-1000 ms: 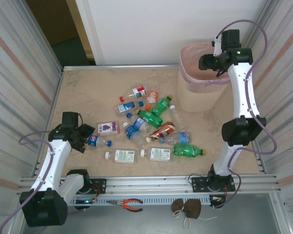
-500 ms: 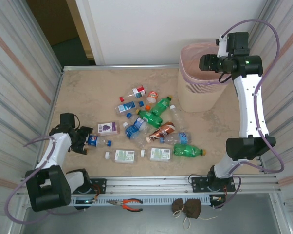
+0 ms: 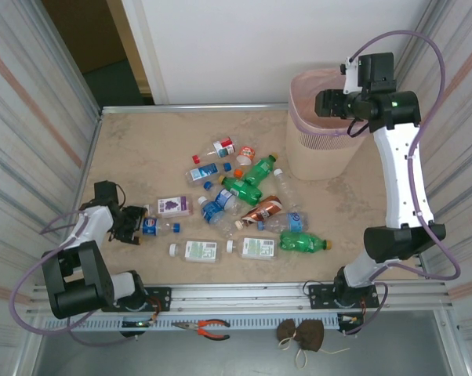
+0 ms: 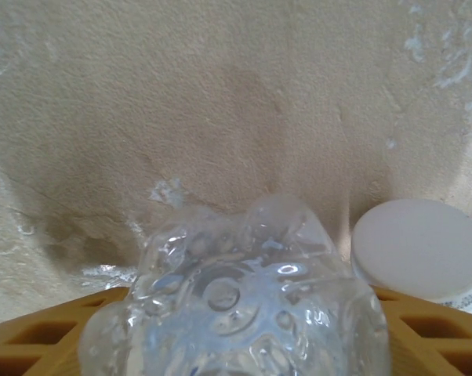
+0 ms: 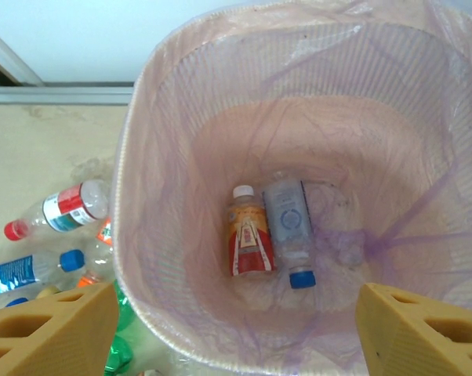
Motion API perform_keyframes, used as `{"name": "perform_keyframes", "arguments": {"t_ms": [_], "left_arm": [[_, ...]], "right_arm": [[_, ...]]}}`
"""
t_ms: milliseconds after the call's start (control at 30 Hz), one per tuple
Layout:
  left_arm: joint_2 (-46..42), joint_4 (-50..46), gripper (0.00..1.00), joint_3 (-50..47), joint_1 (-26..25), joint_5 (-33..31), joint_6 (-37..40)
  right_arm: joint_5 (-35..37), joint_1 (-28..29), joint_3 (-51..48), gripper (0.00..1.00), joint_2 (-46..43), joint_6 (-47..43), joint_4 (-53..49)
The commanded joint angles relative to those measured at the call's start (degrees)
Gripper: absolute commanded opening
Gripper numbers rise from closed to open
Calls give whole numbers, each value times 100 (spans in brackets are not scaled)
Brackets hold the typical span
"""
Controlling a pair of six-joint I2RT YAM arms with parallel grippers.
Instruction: Put the plastic bottles in the bin
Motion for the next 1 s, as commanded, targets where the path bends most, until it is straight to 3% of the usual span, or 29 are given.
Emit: {"name": "perform_keyframes", "arguments": {"t_ms": [0,233,400,533,833,967], "left_arm": [[-139,-60,64,54,92,71,195],[-743,-304,58,128,91,179,538],[-1395,-543,56,309,96,327,915],[-2064,-163,55,396,7,765,1455],[-2835,762,51,854,-868,1484,2229],[-2775,1580,52,939,-1234,2303,2254]], "right_arm": [[200,132,-46,78,-303,166,-135],[86,419,-355,78,-636,340,-1],[-307,674,-760,78,-966,450,237],[-834,928,-1384,78,-1295,670,705],[-1611,1752,-2527,78,-1787,1057,1624],[-1498,2235,-2757,78,-1835,1149,1853]]}}
